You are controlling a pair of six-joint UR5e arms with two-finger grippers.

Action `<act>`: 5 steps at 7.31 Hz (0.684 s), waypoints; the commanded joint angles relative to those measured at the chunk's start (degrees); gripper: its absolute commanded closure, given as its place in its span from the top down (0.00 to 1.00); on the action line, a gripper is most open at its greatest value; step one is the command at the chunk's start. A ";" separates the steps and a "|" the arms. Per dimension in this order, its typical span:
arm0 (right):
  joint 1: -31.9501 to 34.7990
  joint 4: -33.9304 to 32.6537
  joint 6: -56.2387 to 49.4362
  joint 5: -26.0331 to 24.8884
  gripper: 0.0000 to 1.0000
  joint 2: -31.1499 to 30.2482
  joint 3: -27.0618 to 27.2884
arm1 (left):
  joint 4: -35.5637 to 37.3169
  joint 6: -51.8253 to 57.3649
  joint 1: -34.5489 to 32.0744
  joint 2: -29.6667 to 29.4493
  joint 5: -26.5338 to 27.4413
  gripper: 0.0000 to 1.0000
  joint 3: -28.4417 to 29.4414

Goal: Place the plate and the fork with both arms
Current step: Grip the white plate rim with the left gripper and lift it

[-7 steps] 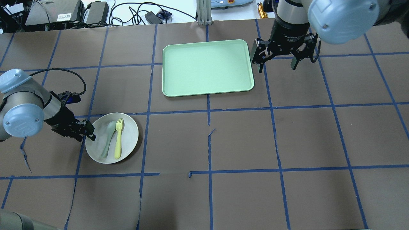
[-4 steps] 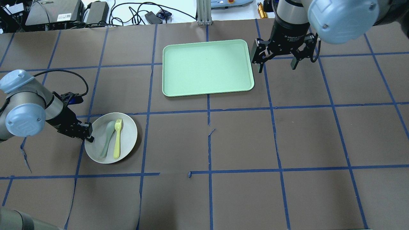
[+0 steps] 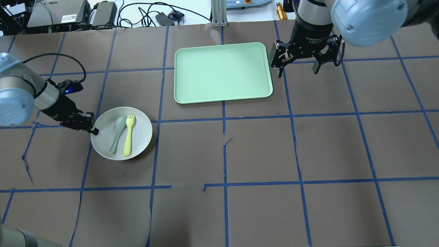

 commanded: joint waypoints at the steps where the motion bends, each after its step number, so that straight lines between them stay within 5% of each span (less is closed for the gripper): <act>1: -0.02 -2.05 -0.01 -0.18 1.00 0.00 0.07 | -8.67 -10.48 -4.50 -1.22 -7.80 0.00 11.04; 2: -0.02 -2.15 -0.01 -0.18 1.00 0.00 0.07 | -7.29 -16.30 -8.97 -2.36 -12.46 0.00 12.55; 3: -0.11 -2.15 -0.01 -0.09 1.00 0.00 0.07 | 2.56 -23.67 -14.15 -5.94 -16.42 0.00 13.44; 5: -0.02 -2.07 -0.01 0.17 1.00 0.00 0.07 | 10.48 -32.41 -21.64 -15.77 -18.04 0.00 20.69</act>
